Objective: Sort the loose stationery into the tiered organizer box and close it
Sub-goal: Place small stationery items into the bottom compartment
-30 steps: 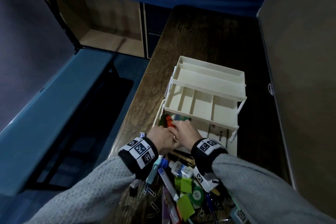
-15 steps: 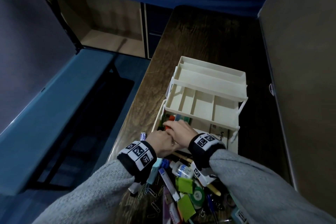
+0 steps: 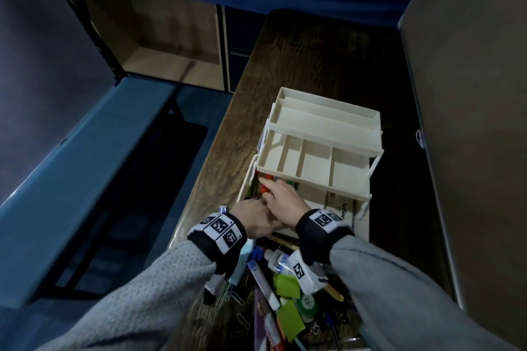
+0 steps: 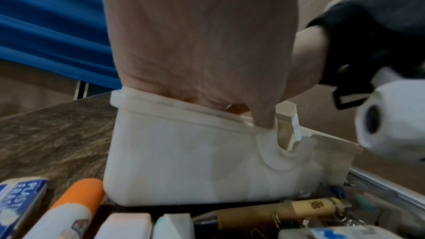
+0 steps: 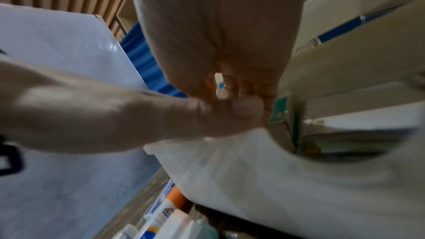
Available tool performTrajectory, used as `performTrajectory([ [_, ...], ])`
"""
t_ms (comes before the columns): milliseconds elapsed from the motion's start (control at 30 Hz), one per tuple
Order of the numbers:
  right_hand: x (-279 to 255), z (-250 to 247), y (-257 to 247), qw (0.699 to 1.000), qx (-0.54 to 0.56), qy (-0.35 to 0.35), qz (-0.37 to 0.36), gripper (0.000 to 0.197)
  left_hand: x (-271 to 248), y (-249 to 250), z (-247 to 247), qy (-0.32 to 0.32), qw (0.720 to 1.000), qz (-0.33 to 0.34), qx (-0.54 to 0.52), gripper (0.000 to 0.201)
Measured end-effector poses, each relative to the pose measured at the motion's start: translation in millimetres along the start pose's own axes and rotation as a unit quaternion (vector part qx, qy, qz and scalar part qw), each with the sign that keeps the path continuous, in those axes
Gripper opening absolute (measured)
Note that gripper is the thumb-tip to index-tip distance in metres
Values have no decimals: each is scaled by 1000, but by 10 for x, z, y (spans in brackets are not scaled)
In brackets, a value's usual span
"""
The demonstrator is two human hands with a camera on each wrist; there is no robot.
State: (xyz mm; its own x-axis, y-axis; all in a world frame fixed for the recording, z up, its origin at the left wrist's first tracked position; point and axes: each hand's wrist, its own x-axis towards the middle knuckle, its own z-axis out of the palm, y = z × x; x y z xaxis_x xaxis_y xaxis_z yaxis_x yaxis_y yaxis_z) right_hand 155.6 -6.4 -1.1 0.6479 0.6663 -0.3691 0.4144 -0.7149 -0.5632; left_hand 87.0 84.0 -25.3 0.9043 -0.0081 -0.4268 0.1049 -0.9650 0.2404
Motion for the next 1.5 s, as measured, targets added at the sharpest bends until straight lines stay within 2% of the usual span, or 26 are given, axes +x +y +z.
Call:
performTrajectory([
  [133,-331,-80,218,999,-33,37,16,29,18,84,-1,-29,999,-13,25,74],
  [167,-440,-67,285,997,-48,52,22,27,-3,112,17,-20,999,-23,32,75],
  [300,-812,95,543,991,-115,73,-6,18,-139,155,43,84,994,-19,61,82],
  [333,-858,130,595,989,-126,82,-12,17,-182,132,40,100,993,-11,65,79],
  [433,-895,157,697,982,-144,118,-15,15,-286,44,43,117,989,18,87,45],
  [500,-903,152,728,978,-162,130,-21,13,-319,18,59,114,989,21,93,31],
  [600,-919,124,766,971,-190,138,-39,13,-309,68,60,108,989,26,97,30],
  [733,-965,72,797,973,-183,142,-24,15,-328,166,73,107,990,20,91,27],
  [800,-1007,41,802,973,-180,144,-23,17,-420,174,66,148,987,42,55,28],
  [900,-1134,-31,832,972,-160,171,-39,23,-696,93,37,263,961,72,-35,32],
  [1000,-1380,-81,969,973,-99,205,-43,21,-1031,-74,98,318,942,3,-110,28],
  [1033,-1479,-79,1023,977,-67,199,-38,19,-1134,-138,152,328,935,-26,-135,26],
  [1100,-1682,-35,1113,989,-27,142,-21,18,-1305,-250,300,339,922,-68,-176,21],
  [1200,-1950,130,1208,998,-4,55,6,13,-1474,-352,546,306,923,-109,-207,18],
  [1300,-2178,312,1280,1000,-4,-2,30,11,-1596,-394,758,298,919,-148,-212,16],
  [1500,-2351,467,1351,999,2,-26,37,8,-1778,-455,902,296,901,-217,-233,14],
])
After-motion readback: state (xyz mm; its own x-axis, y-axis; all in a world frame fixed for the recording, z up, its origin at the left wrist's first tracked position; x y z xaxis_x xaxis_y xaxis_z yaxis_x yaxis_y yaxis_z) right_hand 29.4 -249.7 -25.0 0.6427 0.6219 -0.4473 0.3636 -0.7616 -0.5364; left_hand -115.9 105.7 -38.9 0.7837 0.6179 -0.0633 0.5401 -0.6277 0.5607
